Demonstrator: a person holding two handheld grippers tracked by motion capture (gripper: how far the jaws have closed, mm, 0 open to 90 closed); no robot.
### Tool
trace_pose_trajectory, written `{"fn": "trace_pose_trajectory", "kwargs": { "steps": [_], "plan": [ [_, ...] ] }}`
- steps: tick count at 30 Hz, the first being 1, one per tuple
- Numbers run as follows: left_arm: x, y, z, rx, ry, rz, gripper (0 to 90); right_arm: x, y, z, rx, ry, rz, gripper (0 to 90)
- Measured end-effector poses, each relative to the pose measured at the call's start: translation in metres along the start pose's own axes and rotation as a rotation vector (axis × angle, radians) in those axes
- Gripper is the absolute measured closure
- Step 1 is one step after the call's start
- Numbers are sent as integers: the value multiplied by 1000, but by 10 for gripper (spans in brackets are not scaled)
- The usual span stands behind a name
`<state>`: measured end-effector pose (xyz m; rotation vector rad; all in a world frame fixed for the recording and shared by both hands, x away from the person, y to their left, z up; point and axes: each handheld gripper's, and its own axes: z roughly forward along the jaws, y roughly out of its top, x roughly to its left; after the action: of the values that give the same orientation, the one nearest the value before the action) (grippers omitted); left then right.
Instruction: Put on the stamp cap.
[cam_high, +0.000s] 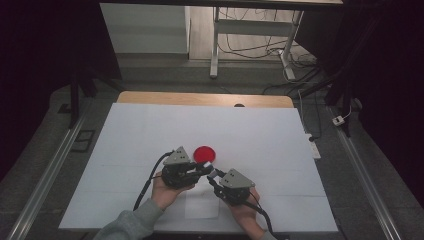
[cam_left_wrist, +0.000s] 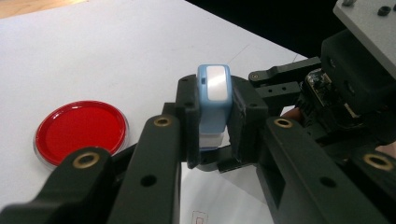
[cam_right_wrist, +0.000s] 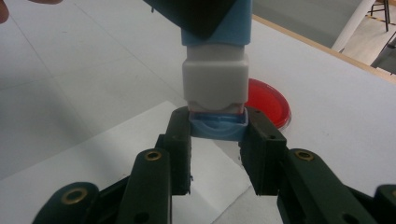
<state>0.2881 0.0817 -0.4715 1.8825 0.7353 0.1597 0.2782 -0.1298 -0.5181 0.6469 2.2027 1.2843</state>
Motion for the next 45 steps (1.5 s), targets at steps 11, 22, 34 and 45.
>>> {"fn": "trace_pose_trajectory", "kwargs": {
  "steps": [11,22,34,45],
  "plan": [
    [1,-1,2,2,4,0,751,0,0,0,-1,6,4,647],
    [1,-2,3,7,4,1,751,0,0,0,-4,10,2,647],
    [1,-3,3,9,2,3,752,1,-1,0,-5,6,1,647],
    [1,-3,3,25,2,-6,756,1,-1,0,-5,4,-8,647]
  ]
}}
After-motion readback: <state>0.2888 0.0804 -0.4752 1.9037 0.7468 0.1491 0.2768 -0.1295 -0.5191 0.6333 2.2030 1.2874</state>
